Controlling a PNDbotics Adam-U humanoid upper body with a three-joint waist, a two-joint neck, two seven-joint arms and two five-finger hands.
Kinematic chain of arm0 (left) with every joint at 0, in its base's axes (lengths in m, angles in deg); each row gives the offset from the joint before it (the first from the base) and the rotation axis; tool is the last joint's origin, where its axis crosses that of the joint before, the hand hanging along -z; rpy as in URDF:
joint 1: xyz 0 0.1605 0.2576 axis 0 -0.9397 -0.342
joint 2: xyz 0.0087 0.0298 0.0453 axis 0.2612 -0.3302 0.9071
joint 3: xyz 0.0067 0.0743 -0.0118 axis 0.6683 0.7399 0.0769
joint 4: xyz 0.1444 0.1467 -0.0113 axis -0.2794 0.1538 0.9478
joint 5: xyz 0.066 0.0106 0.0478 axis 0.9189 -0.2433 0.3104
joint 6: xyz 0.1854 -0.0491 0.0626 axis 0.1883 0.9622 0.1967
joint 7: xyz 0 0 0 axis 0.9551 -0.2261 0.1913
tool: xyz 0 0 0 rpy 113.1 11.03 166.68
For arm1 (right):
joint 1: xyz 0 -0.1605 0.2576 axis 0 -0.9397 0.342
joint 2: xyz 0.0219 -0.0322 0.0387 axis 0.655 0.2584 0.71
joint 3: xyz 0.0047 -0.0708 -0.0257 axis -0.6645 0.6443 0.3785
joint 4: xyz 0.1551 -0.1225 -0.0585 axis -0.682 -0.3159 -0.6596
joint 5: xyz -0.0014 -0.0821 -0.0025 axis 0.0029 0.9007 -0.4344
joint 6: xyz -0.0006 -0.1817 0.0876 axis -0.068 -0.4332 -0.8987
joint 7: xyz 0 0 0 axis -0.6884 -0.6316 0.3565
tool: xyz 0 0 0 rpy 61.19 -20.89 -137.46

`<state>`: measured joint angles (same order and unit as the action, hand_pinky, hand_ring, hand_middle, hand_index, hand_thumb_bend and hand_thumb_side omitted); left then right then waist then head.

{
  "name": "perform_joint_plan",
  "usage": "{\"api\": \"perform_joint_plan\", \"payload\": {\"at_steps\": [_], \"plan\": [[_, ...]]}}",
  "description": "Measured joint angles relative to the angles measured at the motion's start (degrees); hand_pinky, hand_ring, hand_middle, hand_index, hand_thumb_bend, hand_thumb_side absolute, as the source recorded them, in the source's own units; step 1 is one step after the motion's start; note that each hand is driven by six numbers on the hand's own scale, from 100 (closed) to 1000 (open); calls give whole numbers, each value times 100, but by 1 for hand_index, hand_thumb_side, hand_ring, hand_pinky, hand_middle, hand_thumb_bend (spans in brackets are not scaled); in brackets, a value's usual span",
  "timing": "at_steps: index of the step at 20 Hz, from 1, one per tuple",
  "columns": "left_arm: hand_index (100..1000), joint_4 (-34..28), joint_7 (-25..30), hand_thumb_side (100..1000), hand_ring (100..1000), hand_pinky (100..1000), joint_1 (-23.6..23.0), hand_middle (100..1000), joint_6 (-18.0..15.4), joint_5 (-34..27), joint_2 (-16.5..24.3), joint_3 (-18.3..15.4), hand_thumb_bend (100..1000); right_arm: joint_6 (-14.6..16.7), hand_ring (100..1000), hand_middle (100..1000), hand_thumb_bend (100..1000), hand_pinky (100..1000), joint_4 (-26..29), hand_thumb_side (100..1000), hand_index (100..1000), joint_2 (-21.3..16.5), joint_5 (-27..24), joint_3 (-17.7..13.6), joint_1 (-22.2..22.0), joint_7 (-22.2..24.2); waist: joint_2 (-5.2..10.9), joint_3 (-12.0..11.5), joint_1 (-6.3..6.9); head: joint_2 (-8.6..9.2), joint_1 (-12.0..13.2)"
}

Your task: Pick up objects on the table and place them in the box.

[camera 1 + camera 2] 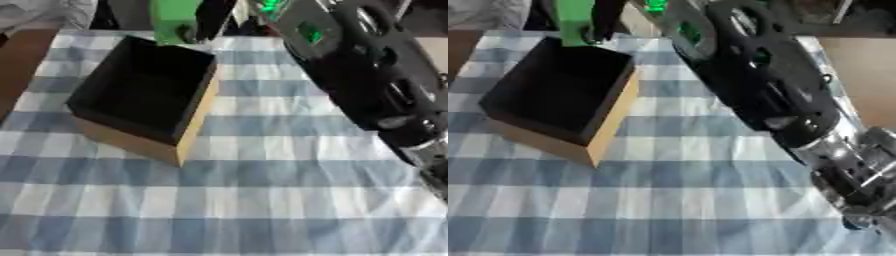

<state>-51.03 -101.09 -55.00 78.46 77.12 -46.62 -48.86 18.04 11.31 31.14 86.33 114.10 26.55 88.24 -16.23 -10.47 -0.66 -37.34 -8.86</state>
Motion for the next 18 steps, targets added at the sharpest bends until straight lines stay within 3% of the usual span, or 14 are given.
{"api": "perform_joint_plan", "payload": {"at_steps": [14,16,18], "plan": [[710,0,13,364,717,609,40,577,6,-39,-45,17,279,110,978,814,103,951,-341,100,874,348,-48,206,-31,110,-71,-50,-16,2,-81],[710,0,14,364,717,609,40,577,6,-40,-45,18,280,144,1000,860,187,971,-376,100,914,349,-49,234,-31,144,-71,-50,-16,2,-81],[710,0,16,362,717,608,41,577,5,-41,-45,18,280,192,1000,890,263,985,-421,190,957,352,-44,255,-31,192,-72,-50,-16,2,-82]]}}
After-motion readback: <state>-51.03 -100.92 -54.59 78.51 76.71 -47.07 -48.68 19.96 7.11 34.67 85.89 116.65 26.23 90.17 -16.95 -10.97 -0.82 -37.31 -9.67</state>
